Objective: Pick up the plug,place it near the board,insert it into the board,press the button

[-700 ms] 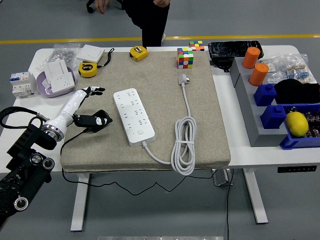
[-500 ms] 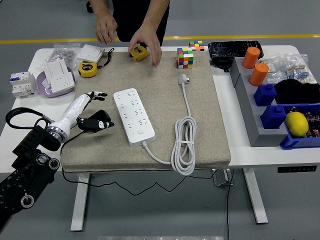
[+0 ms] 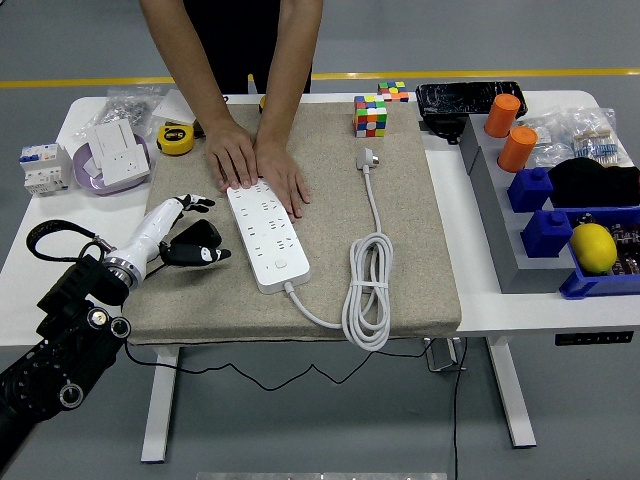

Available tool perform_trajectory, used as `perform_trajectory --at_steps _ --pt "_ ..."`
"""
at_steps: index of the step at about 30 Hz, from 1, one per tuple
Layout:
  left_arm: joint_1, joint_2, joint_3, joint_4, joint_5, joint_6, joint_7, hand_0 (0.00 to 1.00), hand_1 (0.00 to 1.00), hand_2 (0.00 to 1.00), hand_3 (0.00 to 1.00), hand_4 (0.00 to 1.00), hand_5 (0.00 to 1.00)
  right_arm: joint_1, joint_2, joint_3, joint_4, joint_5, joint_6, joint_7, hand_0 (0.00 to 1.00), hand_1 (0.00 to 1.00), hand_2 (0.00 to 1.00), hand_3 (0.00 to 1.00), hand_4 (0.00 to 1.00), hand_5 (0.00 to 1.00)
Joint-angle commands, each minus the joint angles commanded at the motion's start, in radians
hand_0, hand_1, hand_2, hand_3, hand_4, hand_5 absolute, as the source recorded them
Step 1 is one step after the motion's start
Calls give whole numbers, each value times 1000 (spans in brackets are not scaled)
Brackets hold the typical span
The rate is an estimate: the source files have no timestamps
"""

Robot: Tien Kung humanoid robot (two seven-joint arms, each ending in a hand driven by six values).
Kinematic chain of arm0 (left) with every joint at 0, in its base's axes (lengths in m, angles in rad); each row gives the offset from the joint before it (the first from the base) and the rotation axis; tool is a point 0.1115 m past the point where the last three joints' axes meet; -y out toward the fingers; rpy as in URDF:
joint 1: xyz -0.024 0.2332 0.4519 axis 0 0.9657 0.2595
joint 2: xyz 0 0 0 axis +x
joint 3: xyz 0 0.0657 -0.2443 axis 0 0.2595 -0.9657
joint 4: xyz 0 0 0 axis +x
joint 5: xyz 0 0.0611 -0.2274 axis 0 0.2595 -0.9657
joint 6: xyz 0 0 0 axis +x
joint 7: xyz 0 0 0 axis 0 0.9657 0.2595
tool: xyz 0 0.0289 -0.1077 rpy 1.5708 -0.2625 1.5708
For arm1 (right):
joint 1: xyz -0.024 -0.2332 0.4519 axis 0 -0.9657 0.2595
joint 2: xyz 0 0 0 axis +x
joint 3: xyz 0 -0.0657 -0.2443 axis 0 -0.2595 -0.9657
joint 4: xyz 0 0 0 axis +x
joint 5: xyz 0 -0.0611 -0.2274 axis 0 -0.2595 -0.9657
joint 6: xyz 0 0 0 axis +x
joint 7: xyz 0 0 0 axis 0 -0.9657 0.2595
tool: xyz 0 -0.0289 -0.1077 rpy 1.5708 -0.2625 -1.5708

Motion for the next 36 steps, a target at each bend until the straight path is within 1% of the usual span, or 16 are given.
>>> perform_trajectory --at_steps 1,2,7,8,13,14,24,25,26,31,32,36 --pt "-1 -1 0 7 9 5 0 776 815 753 689 998 274 0 0 -1 0 0 0 0 837 763 752 778 998 842" --pt "-2 -2 0 14 17 11 -1 721 720 648 640 998 291 1 0 -1 0 1 0 1 836 763 753 778 998 844" --pt "-8 -7 2 48 46 44 -8 721 720 648 640 998 291 3 -1 -4 0 4 0 4 836 763 753 778 998 844" --pt "-9 -9 1 53 56 51 -9 656 618 536 542 998 302 4 -1 -4 0 4 0 4 836 763 752 778 998 846" --pt "-13 -13 -3 65 92 73 -9 656 618 536 542 998 302 2 -1 -1 0 2 0 2 836 763 752 778 998 846" --pt "-14 -13 -5 68 101 75 -8 626 594 506 499 998 313 2 -1 1 0 1 0 1 836 762 751 777 998 847" --pt "-19 -16 -13 103 173 91 -4 610 591 499 496 998 322 3 -3 9 0 -1 0 6 836 762 752 777 998 848" --pt "-20 -17 -13 107 178 94 -5 610 591 499 496 998 322 3 -3 10 0 -1 0 7 836 762 752 777 998 848" --pt "-19 -17 -13 110 178 95 -6 588 581 492 476 998 320 4 -3 11 0 0 0 7 836 762 751 778 998 849" --pt "-20 -19 -13 115 181 105 -13 588 581 492 476 998 320 4 -3 14 0 -2 0 8 836 762 751 778 998 849" --pt "-21 -20 -15 116 182 107 -14 563 574 487 475 998 324 4 -3 14 0 -1 0 8 837 761 751 778 998 850" --pt "-23 -22 -17 115 186 113 -16 563 574 487 475 998 324 6 -2 15 0 -1 0 7 837 761 751 778 998 850"
